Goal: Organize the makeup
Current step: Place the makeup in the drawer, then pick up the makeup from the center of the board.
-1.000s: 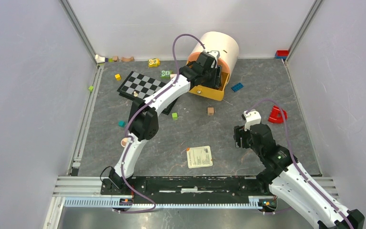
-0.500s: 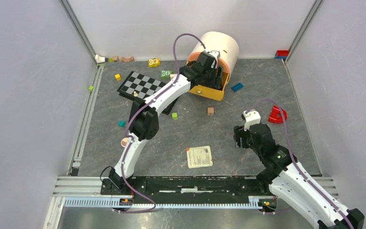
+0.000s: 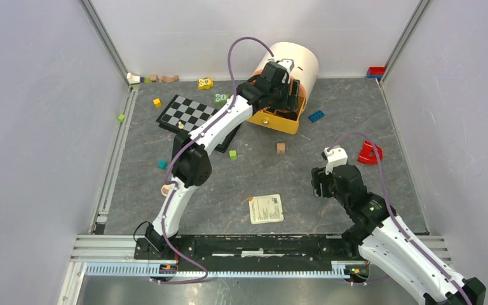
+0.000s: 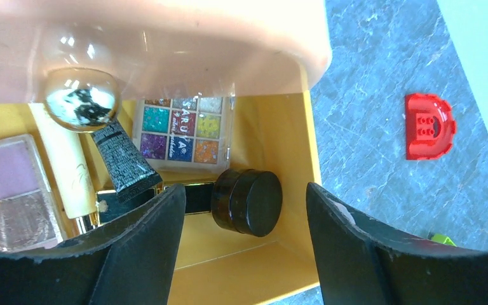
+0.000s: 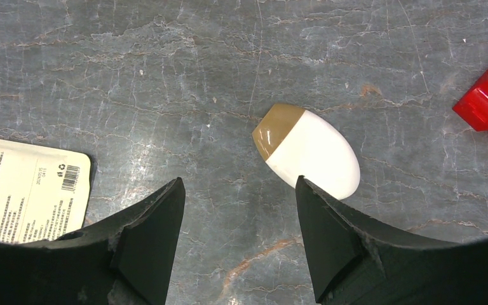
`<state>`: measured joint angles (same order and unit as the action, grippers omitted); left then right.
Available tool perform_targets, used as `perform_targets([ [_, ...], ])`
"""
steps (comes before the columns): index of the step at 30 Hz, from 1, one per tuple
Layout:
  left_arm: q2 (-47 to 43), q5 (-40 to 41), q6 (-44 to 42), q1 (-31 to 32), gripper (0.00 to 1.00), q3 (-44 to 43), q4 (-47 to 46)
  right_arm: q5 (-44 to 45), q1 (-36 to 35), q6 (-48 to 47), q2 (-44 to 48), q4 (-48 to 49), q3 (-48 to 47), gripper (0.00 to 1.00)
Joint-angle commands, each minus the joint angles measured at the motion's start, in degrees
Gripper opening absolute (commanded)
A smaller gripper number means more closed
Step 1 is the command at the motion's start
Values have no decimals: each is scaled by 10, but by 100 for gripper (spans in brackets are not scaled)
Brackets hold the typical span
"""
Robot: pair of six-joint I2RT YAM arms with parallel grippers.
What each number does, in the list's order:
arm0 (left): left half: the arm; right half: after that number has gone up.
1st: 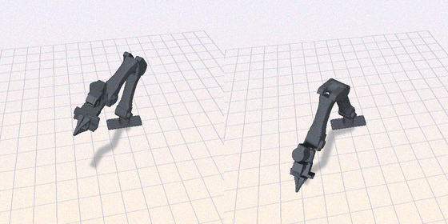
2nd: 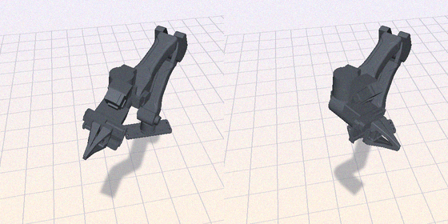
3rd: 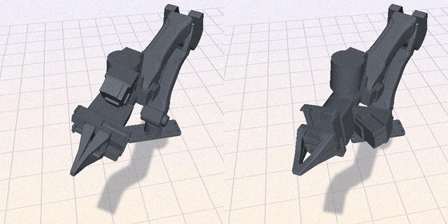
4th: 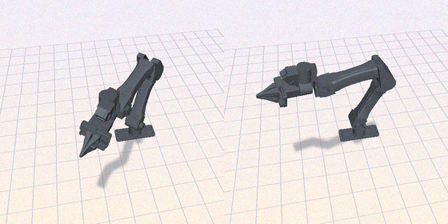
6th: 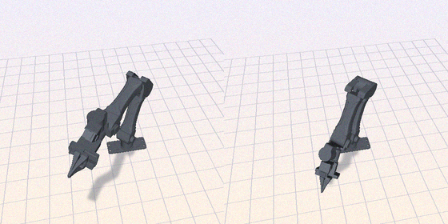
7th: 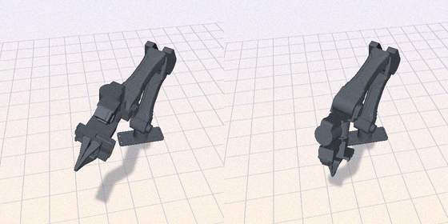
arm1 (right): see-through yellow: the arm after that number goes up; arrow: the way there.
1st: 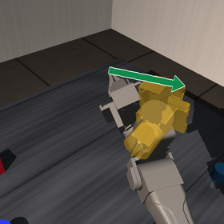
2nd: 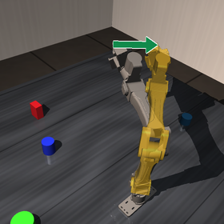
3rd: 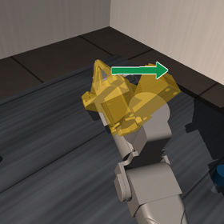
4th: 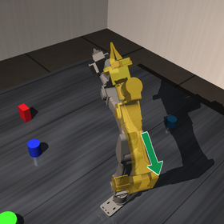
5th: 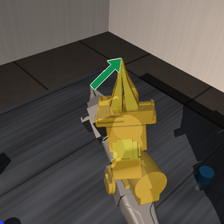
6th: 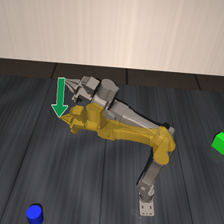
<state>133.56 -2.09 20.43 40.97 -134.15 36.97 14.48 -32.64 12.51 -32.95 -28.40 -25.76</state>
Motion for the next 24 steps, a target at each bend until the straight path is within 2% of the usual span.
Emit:
perform_targets([
  [1,-63,14,-22,0,76,-38,-1,8,-2,-4,2,2,-22,71],
  [6,-132,52,-10,-1,76,3,7,9,-2,-3,6,1,-21,71],
  [19,-446,153,16,-3,78,402,-20,6,-2,0,15,4,-15,71],
  [24,-586,209,72,-8,79,545,-5,2,-2,6,18,14,-5,71],
])
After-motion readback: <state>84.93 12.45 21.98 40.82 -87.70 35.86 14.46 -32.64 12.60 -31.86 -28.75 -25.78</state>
